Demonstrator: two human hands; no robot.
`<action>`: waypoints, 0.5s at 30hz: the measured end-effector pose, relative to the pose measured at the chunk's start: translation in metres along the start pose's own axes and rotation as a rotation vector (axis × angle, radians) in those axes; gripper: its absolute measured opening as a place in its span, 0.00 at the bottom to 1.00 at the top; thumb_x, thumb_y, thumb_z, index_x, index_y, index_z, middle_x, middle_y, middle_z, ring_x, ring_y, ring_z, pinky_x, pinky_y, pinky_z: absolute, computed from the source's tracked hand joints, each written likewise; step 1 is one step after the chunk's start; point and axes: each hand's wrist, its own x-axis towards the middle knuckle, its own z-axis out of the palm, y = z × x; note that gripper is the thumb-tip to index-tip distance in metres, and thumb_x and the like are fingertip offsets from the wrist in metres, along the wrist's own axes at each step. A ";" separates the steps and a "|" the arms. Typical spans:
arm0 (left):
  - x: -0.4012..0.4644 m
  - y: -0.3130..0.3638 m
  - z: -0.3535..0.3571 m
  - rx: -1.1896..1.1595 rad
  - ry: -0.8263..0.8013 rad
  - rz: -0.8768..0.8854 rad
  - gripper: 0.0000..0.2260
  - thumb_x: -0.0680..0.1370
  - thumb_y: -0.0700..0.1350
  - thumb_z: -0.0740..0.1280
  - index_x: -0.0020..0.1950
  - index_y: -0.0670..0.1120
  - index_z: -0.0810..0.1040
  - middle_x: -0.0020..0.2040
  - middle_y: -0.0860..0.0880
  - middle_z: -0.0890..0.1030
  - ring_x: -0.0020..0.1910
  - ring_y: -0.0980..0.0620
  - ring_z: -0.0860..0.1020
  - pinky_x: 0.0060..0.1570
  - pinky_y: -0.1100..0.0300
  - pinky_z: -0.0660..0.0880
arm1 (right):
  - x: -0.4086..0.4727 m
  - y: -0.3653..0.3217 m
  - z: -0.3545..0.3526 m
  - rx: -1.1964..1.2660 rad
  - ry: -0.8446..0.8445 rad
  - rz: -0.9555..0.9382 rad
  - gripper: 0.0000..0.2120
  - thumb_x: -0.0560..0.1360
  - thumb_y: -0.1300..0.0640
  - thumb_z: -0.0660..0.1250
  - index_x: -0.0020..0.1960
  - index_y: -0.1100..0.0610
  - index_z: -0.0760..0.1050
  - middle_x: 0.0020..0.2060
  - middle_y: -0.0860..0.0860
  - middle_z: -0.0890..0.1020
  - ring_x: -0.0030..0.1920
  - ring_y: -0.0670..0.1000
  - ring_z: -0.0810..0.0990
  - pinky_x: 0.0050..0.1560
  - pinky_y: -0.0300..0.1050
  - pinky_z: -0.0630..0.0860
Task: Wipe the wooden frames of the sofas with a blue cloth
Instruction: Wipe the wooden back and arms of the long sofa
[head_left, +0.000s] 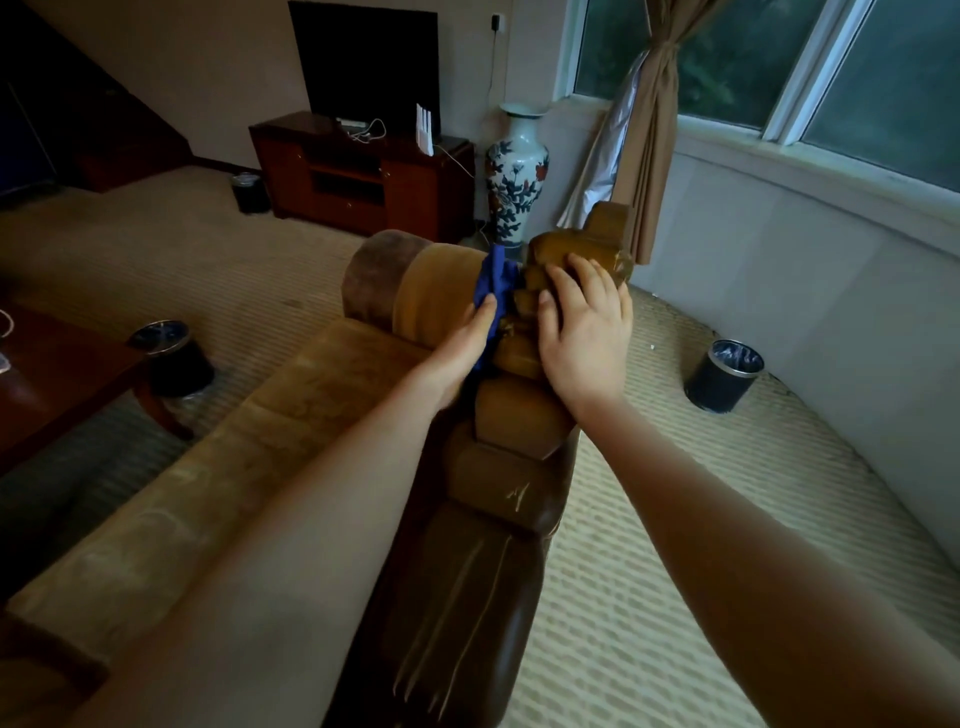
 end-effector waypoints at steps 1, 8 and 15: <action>0.001 -0.003 -0.002 0.011 0.012 -0.016 0.21 0.83 0.57 0.51 0.75 0.55 0.59 0.67 0.52 0.71 0.65 0.53 0.70 0.62 0.58 0.68 | 0.001 0.001 0.001 0.000 0.005 -0.001 0.17 0.79 0.53 0.57 0.66 0.55 0.74 0.67 0.53 0.72 0.71 0.54 0.65 0.73 0.54 0.54; -0.029 -0.039 -0.021 0.090 0.016 -0.041 0.22 0.80 0.59 0.58 0.74 0.60 0.61 0.73 0.54 0.67 0.70 0.50 0.66 0.71 0.47 0.62 | 0.000 0.000 -0.003 -0.004 -0.005 -0.002 0.18 0.79 0.53 0.57 0.66 0.55 0.73 0.68 0.53 0.71 0.71 0.54 0.64 0.73 0.54 0.53; -0.084 -0.040 -0.040 0.022 -0.028 -0.133 0.19 0.81 0.50 0.61 0.72 0.57 0.66 0.66 0.53 0.73 0.66 0.51 0.72 0.68 0.48 0.67 | 0.008 -0.001 -0.024 0.003 -0.255 0.020 0.19 0.81 0.53 0.55 0.71 0.52 0.67 0.73 0.52 0.64 0.75 0.52 0.56 0.74 0.51 0.47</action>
